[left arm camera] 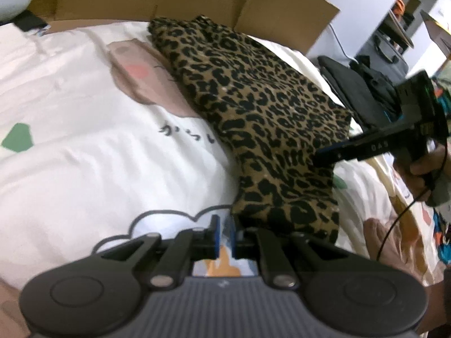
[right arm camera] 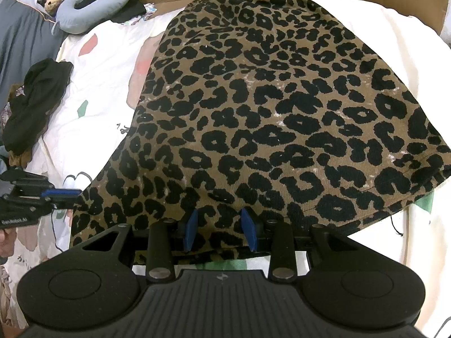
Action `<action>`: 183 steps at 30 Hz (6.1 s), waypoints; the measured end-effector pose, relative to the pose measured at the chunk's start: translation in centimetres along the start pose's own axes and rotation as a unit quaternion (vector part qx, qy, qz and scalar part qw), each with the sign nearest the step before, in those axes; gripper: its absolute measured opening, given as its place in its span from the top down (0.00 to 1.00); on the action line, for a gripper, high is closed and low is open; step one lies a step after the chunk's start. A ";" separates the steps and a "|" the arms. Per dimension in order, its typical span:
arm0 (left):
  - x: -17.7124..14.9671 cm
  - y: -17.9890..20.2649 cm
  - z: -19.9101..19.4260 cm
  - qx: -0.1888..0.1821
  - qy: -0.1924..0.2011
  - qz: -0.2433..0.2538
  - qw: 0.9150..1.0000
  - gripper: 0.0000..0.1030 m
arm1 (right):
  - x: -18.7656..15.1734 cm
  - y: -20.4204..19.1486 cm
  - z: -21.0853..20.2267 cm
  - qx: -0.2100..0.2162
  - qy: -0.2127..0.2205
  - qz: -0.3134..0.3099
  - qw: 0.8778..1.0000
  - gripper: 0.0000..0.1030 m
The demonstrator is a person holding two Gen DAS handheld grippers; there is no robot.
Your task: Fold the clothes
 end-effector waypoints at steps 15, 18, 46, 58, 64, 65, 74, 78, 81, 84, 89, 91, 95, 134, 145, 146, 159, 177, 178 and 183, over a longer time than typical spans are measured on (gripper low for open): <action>1.1 -0.2 0.2 -0.047 0.014 -0.020 0.999 0.60 | 0.5 -4.7 -2.5 0.046 0.014 -0.044 0.998 0.60; 1.3 -0.6 1.0 -0.061 0.009 -0.051 0.997 0.53 | -0.1 -6.3 -1.9 0.069 0.005 -0.059 0.996 0.60; -1.4 -2.7 6.0 -0.179 -0.043 -0.286 0.940 0.69 | -2.7 -10.8 1.8 0.060 -0.030 -0.169 0.983 0.60; -3.7 -1.0 6.7 -0.223 -0.052 -0.345 0.910 0.74 | -2.7 -10.4 1.2 0.057 -0.031 -0.148 0.987 0.60; -3.8 -0.4 6.1 -0.198 -0.044 -0.333 0.921 0.93 | -2.7 -9.9 -0.5 0.072 -0.026 -0.135 0.988 0.60; -3.9 -0.3 6.1 -0.201 -0.045 -0.338 0.918 0.91 | -2.7 -9.7 -0.6 0.072 -0.025 -0.131 0.988 0.60; -4.3 0.7 7.6 -0.221 -0.042 -0.366 0.903 0.64 | -1.9 -5.6 -2.4 0.050 0.009 -0.059 0.997 0.60; -4.4 1.1 8.1 -0.227 -0.037 -0.372 0.899 0.64 | -0.9 -2.2 -3.7 0.025 0.039 -0.006 0.999 0.60; -4.6 0.9 7.9 -0.227 -0.038 -0.369 0.900 0.73 | -0.3 0.5 -4.5 -0.001 0.059 0.022 0.998 0.60; -4.8 0.7 7.9 -0.226 -0.039 -0.377 0.897 0.81 | -0.1 3.6 -5.6 -0.034 0.085 0.062 0.994 0.59; -4.8 0.8 7.6 -0.214 -0.043 -0.368 0.904 0.86 | -0.6 8.4 -6.6 -0.061 0.100 0.137 0.984 0.59; -4.6 0.8 7.6 -0.211 -0.043 -0.372 0.903 0.87 | -0.8 9.8 -6.7 -0.065 0.106 0.162 0.979 0.59; -4.5 0.7 7.3 -0.202 -0.044 -0.373 0.904 0.87 | -1.2 12.3 -6.5 -0.056 0.118 0.222 0.966 0.59; -3.3 -0.2 4.7 -0.156 -0.050 -0.356 0.920 0.89 | 1.7 18.2 -5.2 0.045 0.206 0.325 0.922 0.94; -1.0 -3.1 -0.5 -0.115 -0.039 -0.332 0.935 0.90 | -0.6 15.9 -4.7 0.074 0.160 0.374 0.910 0.94; -0.9 -3.3 -0.8 -0.111 -0.039 -0.327 0.938 0.90 | -0.7 15.6 -4.7 0.076 0.159 0.376 0.910 0.94; -1.9 -4.7 1.7 -0.058 -0.067 -0.311 0.946 0.91 | -2.3 14.2 -2.1 0.067 0.122 0.368 0.919 0.94; -3.0 -4.6 4.0 -0.052 -0.064 -0.328 0.941 0.90 | -2.0 15.1 -2.4 0.037 0.102 0.292 0.950 0.65; -3.0 -4.7 4.0 -0.053 -0.063 -0.329 0.941 0.90 | -1.9 15.3 -2.5 0.038 0.102 0.288 0.951 0.64; -3.2 -4.8 3.9 -0.055 -0.061 -0.331 0.940 0.90 | -1.1 15.7 -2.5 0.033 0.102 0.264 0.959 0.62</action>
Point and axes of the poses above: each gripper's, at about its wrist camera, not at the fingertips, and z roughly the way its jaws point, y to its right, x to its top, the point moved 4 cm from there along z, roughly the way its jaws point, and after that the axes turned 5 degrees about y, right-handed, at the moved point
